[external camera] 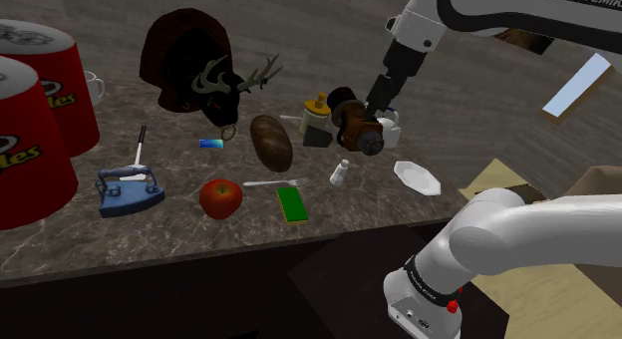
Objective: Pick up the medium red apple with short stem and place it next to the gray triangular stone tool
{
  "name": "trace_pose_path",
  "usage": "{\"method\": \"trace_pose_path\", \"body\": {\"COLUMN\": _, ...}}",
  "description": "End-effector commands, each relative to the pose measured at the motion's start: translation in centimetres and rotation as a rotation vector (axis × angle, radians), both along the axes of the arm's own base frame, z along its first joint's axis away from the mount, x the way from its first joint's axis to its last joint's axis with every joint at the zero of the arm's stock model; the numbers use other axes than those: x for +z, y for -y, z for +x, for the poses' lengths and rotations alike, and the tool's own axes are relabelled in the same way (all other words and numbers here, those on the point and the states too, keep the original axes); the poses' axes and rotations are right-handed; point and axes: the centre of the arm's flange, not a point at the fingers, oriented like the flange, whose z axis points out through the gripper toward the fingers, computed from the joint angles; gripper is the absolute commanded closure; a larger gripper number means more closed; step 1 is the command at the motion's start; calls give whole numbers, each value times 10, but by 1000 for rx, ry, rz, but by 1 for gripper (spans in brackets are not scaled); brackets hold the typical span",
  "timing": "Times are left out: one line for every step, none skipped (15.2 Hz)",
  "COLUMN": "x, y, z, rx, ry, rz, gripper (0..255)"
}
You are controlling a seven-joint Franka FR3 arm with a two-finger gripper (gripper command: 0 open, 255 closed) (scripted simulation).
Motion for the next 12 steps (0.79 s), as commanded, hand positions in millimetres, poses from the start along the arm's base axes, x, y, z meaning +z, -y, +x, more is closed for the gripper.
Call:
{"method": "trace_pose_path", "body": {"x": 0, "y": 0, "z": 0, "rx": 0, "ry": 0, "rz": 0, "gripper": 0}}
{"method": "trace_pose_path", "body": {"x": -7, "y": -10, "z": 6, "rx": 6, "ry": -1, "rz": -3, "gripper": 0}}
{"method": "trace_pose_path", "body": {"x": -14, "y": -19, "z": 13, "rx": 12, "ry": -2, "rz": -6, "gripper": 0}}
{"method": "trace_pose_path", "body": {"x": -22, "y": -29, "z": 19, "rx": 18, "ry": -3, "rz": -9, "gripper": 0}}
{"method": "trace_pose_path", "body": {"x": -29, "y": -39, "z": 25, "rx": 24, "ry": -4, "rz": -12, "gripper": 0}}
{"method": "trace_pose_path", "body": {"x": -36, "y": -48, "z": 31, "rx": 30, "ry": -5, "rz": -14, "gripper": 0}}
{"method": "trace_pose_path", "body": {"x": -43, "y": -58, "z": 37, "rx": 36, "ry": -6, "rz": -17, "gripper": 0}}
{"method": "trace_pose_path", "body": {"x": -51, "y": -68, "z": 43, "rx": 43, "ry": -7, "rz": -20, "gripper": 0}}
{"method": "trace_pose_path", "body": {"x": -58, "y": -78, "z": 49, "rx": 49, "ry": -8, "rz": -23, "gripper": 0}}
{"method": "trace_pose_path", "body": {"x": -65, "y": -87, "z": 55, "rx": 55, "ry": -9, "rz": -26, "gripper": 0}}
{"method": "trace_pose_path", "body": {"x": -73, "y": -97, "z": 60, "rx": 61, "ry": -9, "rz": -29, "gripper": 0}}
{"method": "trace_pose_path", "body": {"x": -80, "y": -107, "z": 66, "rx": 67, "ry": -10, "rz": -32, "gripper": 0}}
